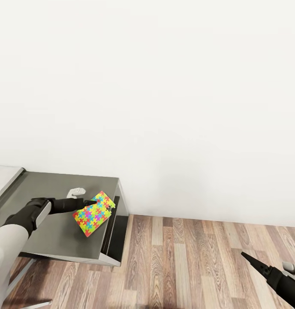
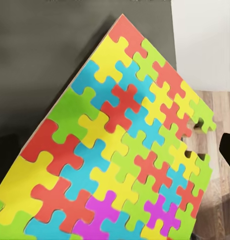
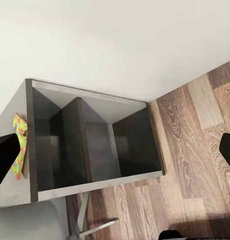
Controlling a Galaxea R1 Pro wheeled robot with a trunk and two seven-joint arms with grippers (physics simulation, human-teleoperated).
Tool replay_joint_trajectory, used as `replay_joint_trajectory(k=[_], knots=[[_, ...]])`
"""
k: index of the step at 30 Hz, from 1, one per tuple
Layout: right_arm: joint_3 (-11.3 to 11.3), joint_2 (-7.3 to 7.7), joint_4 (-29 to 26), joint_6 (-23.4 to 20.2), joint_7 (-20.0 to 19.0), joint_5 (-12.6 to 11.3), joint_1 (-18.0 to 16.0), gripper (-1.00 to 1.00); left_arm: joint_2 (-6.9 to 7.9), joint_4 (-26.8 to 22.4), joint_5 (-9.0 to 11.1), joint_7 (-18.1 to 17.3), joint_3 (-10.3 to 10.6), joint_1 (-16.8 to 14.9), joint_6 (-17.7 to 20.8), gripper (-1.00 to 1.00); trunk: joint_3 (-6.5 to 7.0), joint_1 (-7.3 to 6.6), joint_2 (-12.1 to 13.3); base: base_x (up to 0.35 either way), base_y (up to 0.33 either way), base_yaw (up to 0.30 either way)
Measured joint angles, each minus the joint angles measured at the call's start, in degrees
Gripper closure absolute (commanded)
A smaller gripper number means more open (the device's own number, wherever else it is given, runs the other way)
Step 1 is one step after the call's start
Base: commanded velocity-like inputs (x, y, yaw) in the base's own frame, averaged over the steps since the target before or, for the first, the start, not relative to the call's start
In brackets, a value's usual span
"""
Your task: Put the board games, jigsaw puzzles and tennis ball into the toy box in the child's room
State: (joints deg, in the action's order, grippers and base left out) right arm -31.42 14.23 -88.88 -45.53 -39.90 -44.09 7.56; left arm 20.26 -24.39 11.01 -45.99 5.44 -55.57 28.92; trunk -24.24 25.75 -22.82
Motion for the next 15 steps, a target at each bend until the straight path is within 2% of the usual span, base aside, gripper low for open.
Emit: replay_joint_trajectory(k=[6, 15], knots=[[0.0, 0.00, 0.0, 0.0, 0.0, 0.0, 0.0, -1.00, 0.16, 0.0, 0.0, -2.0, 0.0, 0.0, 0.0, -1.00, 0.00, 0.00, 0.0, 0.000, 0.000, 0.000], [0.0, 0.00, 0.0, 0.0, 0.0, 0.0, 0.0, -1.00, 0.19, 0.3, 0.0, -2.8, 0.1, 0.0, 0.0, -1.00, 0.00, 0.00, 0.0, 0.000, 0.000, 0.000]])
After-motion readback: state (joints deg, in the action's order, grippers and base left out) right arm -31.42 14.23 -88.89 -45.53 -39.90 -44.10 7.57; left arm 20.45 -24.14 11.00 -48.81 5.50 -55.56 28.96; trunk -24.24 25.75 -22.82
